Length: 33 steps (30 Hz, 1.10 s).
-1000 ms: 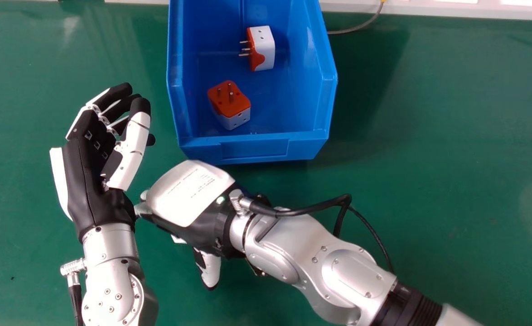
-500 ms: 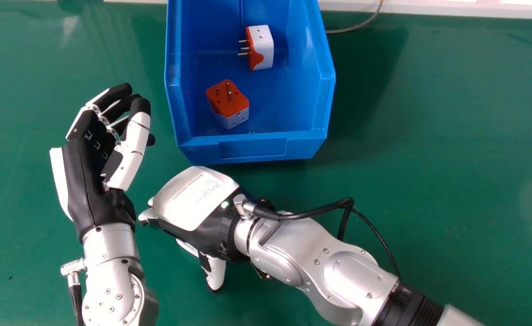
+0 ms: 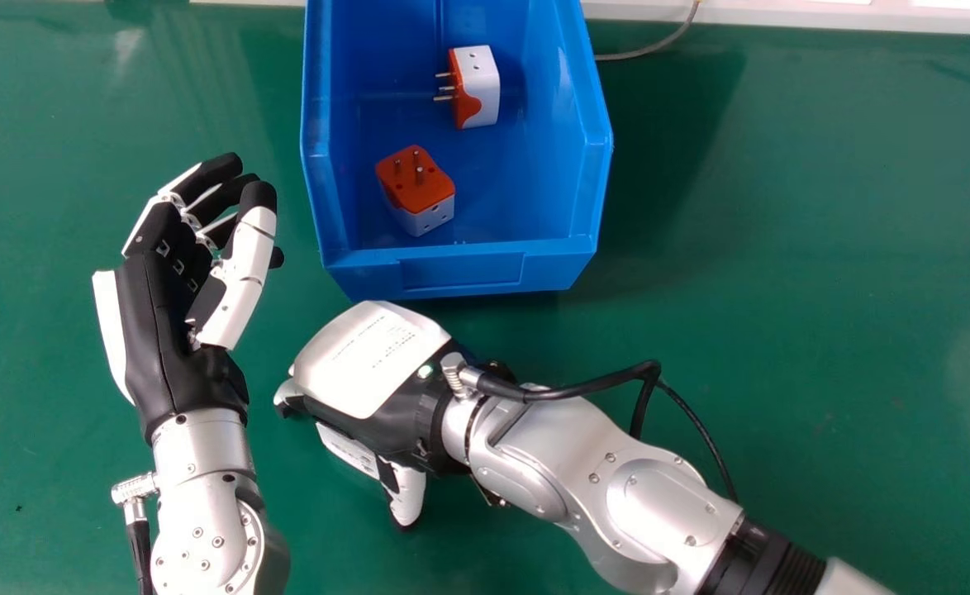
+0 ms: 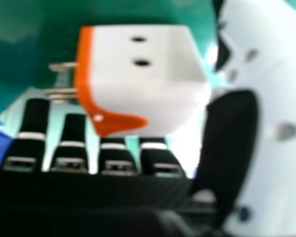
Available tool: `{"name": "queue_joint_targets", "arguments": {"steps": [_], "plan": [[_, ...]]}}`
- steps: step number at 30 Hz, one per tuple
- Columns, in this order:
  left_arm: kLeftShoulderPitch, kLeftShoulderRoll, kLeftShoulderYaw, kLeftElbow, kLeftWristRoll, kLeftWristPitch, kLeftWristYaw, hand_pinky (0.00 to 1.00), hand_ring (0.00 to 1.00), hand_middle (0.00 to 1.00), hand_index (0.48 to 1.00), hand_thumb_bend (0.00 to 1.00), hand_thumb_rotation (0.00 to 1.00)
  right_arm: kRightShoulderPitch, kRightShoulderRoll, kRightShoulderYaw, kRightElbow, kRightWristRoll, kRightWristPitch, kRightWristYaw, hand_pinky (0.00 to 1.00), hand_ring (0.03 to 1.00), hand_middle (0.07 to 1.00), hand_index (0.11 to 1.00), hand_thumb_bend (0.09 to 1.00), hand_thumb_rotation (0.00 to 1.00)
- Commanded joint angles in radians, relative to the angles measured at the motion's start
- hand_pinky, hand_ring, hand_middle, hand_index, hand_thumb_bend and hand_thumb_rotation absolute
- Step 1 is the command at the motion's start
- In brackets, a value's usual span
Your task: Pick all objects and put in blue box
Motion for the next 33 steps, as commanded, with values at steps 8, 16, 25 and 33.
{"name": "queue_joint_targets", "arguments": {"steps": [8,16,25,33], "plan": [[-0.007,-0.011,-0.009,-0.033,0.001,0.000,0.002,0.50,0.63,0.68,0.667,0.55,0.33,-0.029,-0.021,-0.010,-0.027,-0.010,0.001,0.031,0.75,0.875,0.881,0.797,0.663,0.06],[-0.009,-0.009,-0.007,-0.028,0.003,-0.002,0.003,0.50,0.62,0.68,0.671,0.55,0.33,-0.037,-0.015,0.006,-0.012,-0.033,0.008,0.026,0.75,0.874,0.881,0.790,0.670,0.05],[-0.010,-0.009,-0.006,-0.024,-0.001,-0.007,-0.001,0.50,0.62,0.68,0.674,0.55,0.33,-0.056,-0.036,0.016,-0.013,-0.038,-0.020,0.023,0.74,0.859,0.867,0.692,0.651,0.06],[-0.012,0.001,-0.001,0.004,-0.002,-0.037,-0.012,0.50,0.63,0.68,0.675,0.55,0.33,-0.077,-0.050,0.027,0.000,-0.047,-0.055,-0.004,0.72,0.843,0.851,0.595,0.587,0.09]]}}
